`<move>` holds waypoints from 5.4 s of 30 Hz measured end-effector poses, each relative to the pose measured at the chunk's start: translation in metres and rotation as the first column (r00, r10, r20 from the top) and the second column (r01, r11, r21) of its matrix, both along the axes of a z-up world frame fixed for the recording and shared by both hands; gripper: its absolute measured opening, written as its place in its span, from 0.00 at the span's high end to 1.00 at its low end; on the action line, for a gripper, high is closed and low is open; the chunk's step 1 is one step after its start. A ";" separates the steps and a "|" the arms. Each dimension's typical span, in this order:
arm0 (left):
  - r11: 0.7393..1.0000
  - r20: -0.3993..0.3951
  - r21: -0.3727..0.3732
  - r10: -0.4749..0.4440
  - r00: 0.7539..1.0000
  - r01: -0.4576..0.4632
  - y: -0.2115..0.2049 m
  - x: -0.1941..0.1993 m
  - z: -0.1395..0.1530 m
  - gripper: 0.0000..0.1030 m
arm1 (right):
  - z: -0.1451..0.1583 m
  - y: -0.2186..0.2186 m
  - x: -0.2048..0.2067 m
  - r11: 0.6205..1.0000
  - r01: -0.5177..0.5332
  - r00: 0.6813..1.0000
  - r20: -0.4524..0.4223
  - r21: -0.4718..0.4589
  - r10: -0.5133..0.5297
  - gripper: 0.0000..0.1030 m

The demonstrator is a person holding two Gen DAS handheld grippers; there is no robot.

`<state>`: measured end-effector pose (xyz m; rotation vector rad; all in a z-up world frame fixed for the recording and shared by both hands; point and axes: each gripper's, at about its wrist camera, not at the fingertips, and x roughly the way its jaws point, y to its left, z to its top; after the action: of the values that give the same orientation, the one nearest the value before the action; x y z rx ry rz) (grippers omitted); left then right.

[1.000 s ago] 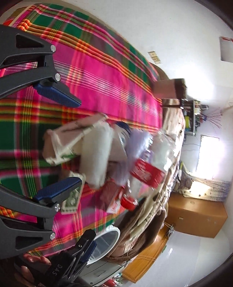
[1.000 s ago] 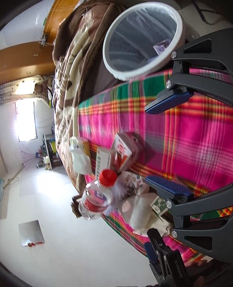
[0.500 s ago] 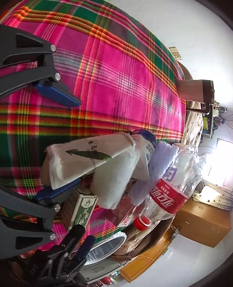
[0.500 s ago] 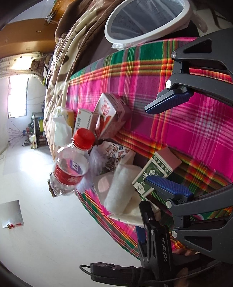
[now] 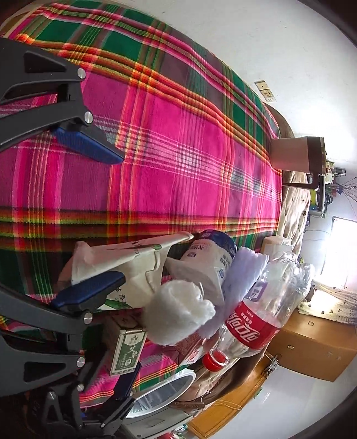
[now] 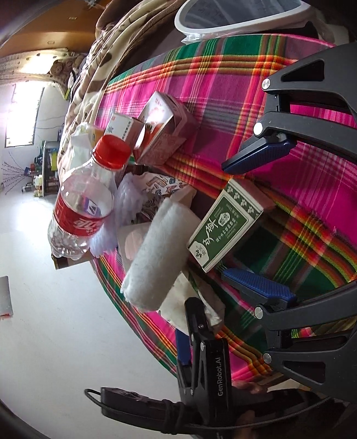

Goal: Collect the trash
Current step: 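Grasp the white paper bag with the left tool while the right tool grasps the green medicine box, then lift the paper bag and green box and carry them toward the wastebasket, then open the right tool over the wastebasket while the left tool releases the paper bag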

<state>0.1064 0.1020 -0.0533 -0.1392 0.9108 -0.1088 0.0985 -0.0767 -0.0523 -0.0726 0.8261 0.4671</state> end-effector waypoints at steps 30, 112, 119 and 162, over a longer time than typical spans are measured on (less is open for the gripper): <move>0.988 0.012 0.131 -0.086 0.996 0.083 -0.053 0.004 -0.006 0.34 | 0.002 -0.058 -0.001 0.962 0.261 0.964 0.019 0.074 -0.263 0.58; 0.997 0.094 0.073 -0.029 0.995 0.022 -0.027 -0.074 0.001 0.56 | 0.017 -0.091 -0.038 0.923 0.327 0.929 0.109 0.204 -0.353 0.65; 0.996 0.162 0.075 -0.057 0.985 0.045 -0.042 -0.077 0.028 0.57 | 0.024 -0.100 -0.043 0.915 0.337 0.920 0.128 0.221 -0.370 0.65; 0.860 0.253 0.053 -0.503 0.826 0.508 -0.282 0.004 0.076 0.56 | 0.047 -0.245 -0.032 0.727 0.667 0.703 0.187 0.161 -0.686 0.65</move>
<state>0.1100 -0.1803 0.0223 0.1069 0.6646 -0.6194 0.0660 -0.3214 -0.0056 0.2509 0.5403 -0.2176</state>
